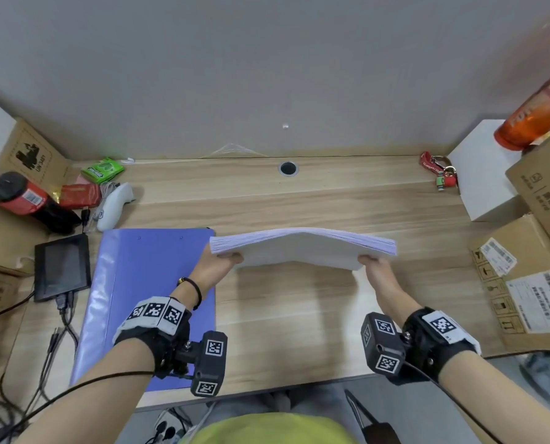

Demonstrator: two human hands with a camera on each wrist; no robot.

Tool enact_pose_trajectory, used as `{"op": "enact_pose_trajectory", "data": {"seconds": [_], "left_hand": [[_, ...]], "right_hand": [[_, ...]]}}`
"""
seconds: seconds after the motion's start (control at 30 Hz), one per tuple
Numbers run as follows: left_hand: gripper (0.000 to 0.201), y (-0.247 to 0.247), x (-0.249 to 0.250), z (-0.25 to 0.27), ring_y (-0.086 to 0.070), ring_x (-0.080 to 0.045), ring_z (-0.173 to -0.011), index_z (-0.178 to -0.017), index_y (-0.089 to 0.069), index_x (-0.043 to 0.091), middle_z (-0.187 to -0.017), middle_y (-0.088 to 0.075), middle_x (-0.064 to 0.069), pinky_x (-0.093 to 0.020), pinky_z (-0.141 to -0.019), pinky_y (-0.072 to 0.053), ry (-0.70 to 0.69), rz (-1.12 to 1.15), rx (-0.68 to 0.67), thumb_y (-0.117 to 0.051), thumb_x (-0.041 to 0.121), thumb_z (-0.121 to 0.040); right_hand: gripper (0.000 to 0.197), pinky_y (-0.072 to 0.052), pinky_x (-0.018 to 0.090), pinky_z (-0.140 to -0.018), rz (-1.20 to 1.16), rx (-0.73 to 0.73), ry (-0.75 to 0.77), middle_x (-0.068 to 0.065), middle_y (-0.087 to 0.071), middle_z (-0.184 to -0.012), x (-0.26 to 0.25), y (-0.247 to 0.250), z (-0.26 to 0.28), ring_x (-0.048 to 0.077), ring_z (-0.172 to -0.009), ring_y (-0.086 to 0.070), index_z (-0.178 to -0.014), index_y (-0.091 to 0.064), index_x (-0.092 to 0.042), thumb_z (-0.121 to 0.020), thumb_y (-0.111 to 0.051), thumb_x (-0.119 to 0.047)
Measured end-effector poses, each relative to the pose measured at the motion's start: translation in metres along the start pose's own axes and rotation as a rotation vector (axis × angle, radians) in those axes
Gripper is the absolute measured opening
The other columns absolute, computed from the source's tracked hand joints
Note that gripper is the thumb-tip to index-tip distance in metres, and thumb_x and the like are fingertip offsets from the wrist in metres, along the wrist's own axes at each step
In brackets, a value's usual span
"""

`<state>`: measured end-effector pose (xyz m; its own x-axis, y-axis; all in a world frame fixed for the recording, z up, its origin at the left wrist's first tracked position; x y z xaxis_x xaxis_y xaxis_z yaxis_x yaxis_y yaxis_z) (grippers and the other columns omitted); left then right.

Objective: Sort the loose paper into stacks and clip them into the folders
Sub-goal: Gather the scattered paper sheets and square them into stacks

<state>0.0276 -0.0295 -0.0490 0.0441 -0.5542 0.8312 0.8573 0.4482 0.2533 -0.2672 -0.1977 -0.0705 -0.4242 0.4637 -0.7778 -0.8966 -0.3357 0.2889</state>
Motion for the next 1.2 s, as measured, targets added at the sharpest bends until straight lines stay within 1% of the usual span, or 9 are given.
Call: {"op": "enact_pose_trajectory", "data": {"seconds": [0.1, 0.3, 0.43, 0.53, 0.63, 0.77, 0.9, 1.07, 1.2], "left_hand": [[0.039, 0.001, -0.004, -0.001, -0.057, -0.013, -0.104, -0.125, -0.053, 0.019, -0.115, -0.062, 0.005, -0.024, -0.083, -0.043, 0.021, -0.045, -0.043, -0.066, 0.025, -0.088], [0.022, -0.011, -0.008, 0.012, -0.055, -0.012, -0.093, -0.115, -0.057, 0.019, -0.104, -0.06, 0.001, -0.021, -0.074, -0.043, 0.001, -0.116, -0.111, -0.06, 0.023, -0.093], [0.033, -0.003, -0.001, 0.008, -0.06, -0.016, -0.105, -0.123, -0.054, 0.019, -0.116, -0.063, 0.001, -0.032, -0.091, -0.048, -0.028, -0.086, -0.104, -0.062, 0.025, -0.092], [0.031, 0.0, 0.005, 0.005, -0.064, -0.01, -0.1, -0.12, -0.059, 0.017, -0.112, -0.067, 0.005, -0.037, -0.097, -0.05, -0.008, -0.073, -0.194, -0.065, 0.024, -0.09], [0.042, 0.009, -0.003, 0.003, -0.067, -0.017, -0.102, -0.112, -0.064, 0.022, -0.11, -0.071, 0.003, -0.041, -0.094, -0.051, 0.059, -0.023, -0.249, -0.077, 0.036, -0.075], [0.065, 0.014, -0.015, 0.003, -0.067, -0.024, -0.107, -0.116, -0.064, 0.018, -0.113, -0.072, 0.0, -0.044, -0.094, -0.051, 0.13, 0.163, -0.249, -0.085, 0.039, -0.058], [0.033, 0.0, -0.014, 0.005, -0.066, -0.022, -0.108, -0.116, -0.063, 0.016, -0.114, -0.071, 0.0, -0.04, -0.089, -0.052, 0.144, 0.365, -0.173, -0.07, 0.015, -0.084], [0.027, -0.036, -0.01, 0.01, -0.065, -0.02, -0.099, -0.114, -0.059, 0.015, -0.111, -0.068, -0.001, -0.037, -0.081, -0.054, 0.173, 0.429, -0.114, -0.064, 0.008, -0.088], [0.025, -0.057, -0.013, 0.02, -0.061, -0.02, -0.102, -0.115, -0.055, 0.016, -0.108, -0.065, 0.001, -0.04, -0.094, -0.049, 0.21, 0.435, -0.141, -0.06, 0.009, -0.092]], "right_hand": [[0.032, -0.028, 0.027, -0.09, 0.056, -0.02, -0.011, 0.002, -0.052, -0.117, 0.002, 0.001, -0.005, 0.017, -0.111, -0.045, -0.128, -0.052, -0.011, -0.096, -0.044, -0.01], [0.03, -0.032, 0.032, -0.09, 0.101, -0.023, -0.061, 0.013, -0.054, -0.123, 0.018, 0.0, 0.005, 0.028, -0.12, -0.048, -0.124, -0.053, -0.005, -0.1, -0.043, -0.019], [0.022, -0.033, 0.031, -0.069, 0.087, -0.008, 0.13, 0.005, -0.051, -0.094, -0.001, 0.005, 0.005, 0.019, -0.089, -0.048, -0.098, -0.057, -0.005, -0.099, -0.041, -0.02], [0.032, -0.028, 0.03, -0.07, 0.094, -0.046, 0.149, 0.004, -0.046, -0.085, -0.006, 0.01, 0.0, 0.016, -0.079, -0.04, -0.096, -0.053, 0.007, -0.097, -0.046, -0.025], [0.022, -0.036, 0.029, -0.063, -0.031, -0.146, 0.059, 0.004, -0.059, -0.08, -0.003, 0.01, -0.001, 0.02, -0.07, -0.052, -0.083, -0.059, -0.009, -0.097, -0.051, -0.024], [0.037, -0.055, 0.037, -0.08, -0.461, -0.29, -0.109, 0.004, -0.07, -0.113, 0.002, -0.005, 0.016, 0.022, -0.097, -0.067, -0.118, -0.062, -0.02, -0.094, -0.049, -0.044], [0.069, -0.056, 0.04, -0.079, -0.643, -0.404, -0.154, 0.003, -0.064, -0.124, -0.007, -0.036, 0.047, 0.028, -0.106, -0.066, -0.131, -0.051, -0.023, -0.08, -0.041, -0.068], [0.045, -0.056, 0.038, -0.081, -0.428, -0.562, -0.109, 0.007, -0.066, -0.123, -0.017, -0.09, 0.076, 0.026, -0.108, -0.065, -0.129, -0.053, -0.02, -0.095, -0.045, -0.048], [0.037, -0.057, 0.029, -0.059, -0.448, -0.364, -0.15, 0.011, -0.062, -0.116, -0.005, -0.092, 0.061, 0.028, -0.101, -0.063, -0.132, -0.048, -0.007, -0.096, -0.04, -0.004]]}}
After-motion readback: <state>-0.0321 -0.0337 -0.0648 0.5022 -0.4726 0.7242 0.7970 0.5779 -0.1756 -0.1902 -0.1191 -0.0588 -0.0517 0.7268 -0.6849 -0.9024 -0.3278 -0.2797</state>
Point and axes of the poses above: each hand's wrist, its own z-axis away from the middle knuckle, its own y-axis out of the back of the hand, x = y × z, the point moved 9 cm from there along -z, towards the middle knuckle
